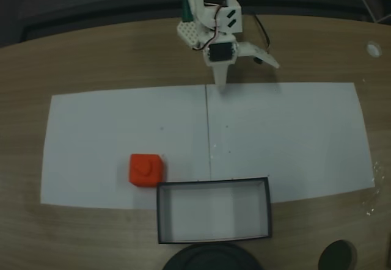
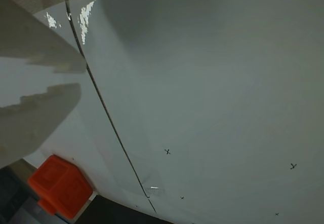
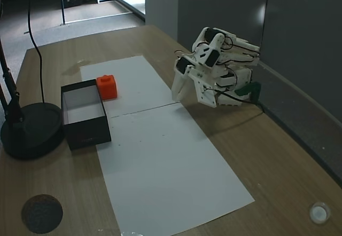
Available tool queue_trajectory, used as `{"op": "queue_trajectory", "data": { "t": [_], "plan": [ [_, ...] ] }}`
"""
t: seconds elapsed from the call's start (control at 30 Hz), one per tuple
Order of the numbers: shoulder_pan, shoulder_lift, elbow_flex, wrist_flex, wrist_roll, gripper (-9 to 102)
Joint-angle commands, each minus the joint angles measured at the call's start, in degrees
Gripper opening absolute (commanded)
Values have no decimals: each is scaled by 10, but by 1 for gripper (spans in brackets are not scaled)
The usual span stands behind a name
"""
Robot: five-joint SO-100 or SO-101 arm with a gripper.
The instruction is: Grab a orange square and put it in the box.
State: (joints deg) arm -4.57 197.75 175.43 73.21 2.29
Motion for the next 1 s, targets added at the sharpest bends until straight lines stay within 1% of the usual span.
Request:
{"op": "queue_trajectory", "data": {
  "t": [0.0,0.87,0.9,0.97],
  "plan": [
    [-3,3,-38,6,1,0],
    [-8,3,-38,6,0,0],
    [-9,4,-37,2,-2,0],
    [0,3,-35,-43,-10,3]
  ]
}}
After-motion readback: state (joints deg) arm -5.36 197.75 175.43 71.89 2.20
